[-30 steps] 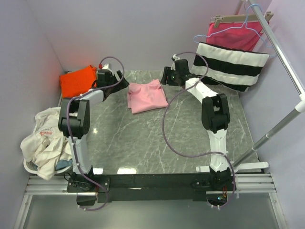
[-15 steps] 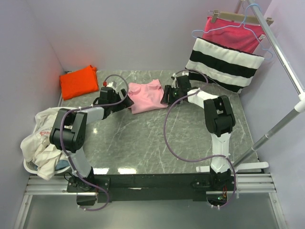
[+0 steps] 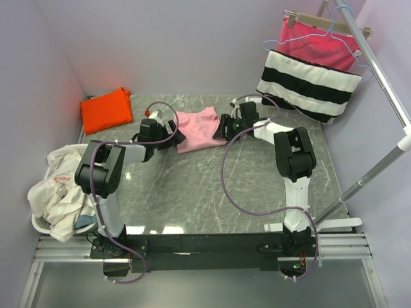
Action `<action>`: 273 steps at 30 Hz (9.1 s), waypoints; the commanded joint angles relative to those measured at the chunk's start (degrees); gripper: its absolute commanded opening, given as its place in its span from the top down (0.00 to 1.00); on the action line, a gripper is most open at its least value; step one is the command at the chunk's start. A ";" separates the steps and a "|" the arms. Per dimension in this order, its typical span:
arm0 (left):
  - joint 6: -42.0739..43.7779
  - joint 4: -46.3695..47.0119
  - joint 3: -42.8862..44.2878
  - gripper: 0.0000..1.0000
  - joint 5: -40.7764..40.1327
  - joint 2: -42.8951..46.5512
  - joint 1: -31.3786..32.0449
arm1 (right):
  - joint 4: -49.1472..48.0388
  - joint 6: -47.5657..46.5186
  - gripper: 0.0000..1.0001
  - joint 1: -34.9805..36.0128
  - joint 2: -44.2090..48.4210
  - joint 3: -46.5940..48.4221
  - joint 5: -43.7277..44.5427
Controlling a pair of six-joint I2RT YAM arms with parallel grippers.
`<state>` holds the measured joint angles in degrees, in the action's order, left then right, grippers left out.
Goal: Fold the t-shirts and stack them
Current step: Smooth out wrinkles on the folded tshirt, then put the neatly folded tshirt into the corner of the board with the left arm
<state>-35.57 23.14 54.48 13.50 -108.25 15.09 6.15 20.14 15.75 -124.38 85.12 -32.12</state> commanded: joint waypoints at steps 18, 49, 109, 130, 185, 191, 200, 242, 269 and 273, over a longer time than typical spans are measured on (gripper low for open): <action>-3.80 7.82 -7.89 0.73 9.80 -2.06 4.42 | -7.80 5.96 0.98 -0.02 1.85 -7.94 -11.48; -5.56 -32.89 -20.38 0.19 -17.84 38.19 16.46 | 3.18 3.60 0.37 10.62 56.29 -46.72 18.76; 3.93 -11.19 -7.99 0.99 -10.25 23.44 14.62 | -5.27 -1.59 0.94 7.11 40.53 -35.64 12.43; 6.39 -0.99 6.34 0.72 -3.13 0.23 6.62 | -9.85 0.95 0.61 6.31 24.36 -26.42 35.19; 3.23 3.68 7.22 0.44 11.56 -3.22 3.36 | -0.17 6.23 0.41 4.12 23.29 -25.18 29.66; 3.58 0.07 5.11 0.42 4.45 6.72 3.28 | 0.44 5.61 0.41 3.94 28.92 -27.99 24.14; 3.50 -5.21 -5.60 0.40 2.23 14.46 3.36 | -1.23 6.58 0.40 3.94 30.34 -31.86 15.51; -2.84 8.77 -16.70 0.44 13.39 6.30 10.48 | -4.49 7.28 0.36 5.61 16.44 -28.96 0.64; 25.28 -36.14 48.40 0.99 3.64 -8.45 -10.67 | 3.08 2.45 0.34 5.52 33.32 -32.57 18.94; 27.47 -38.25 56.69 0.99 4.78 -13.21 -18.07 | 2.99 2.62 0.34 5.52 31.48 -31.51 18.15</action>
<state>-13.52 -9.13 103.72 18.31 -117.36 3.31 9.39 23.68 21.12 -91.48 50.48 -13.17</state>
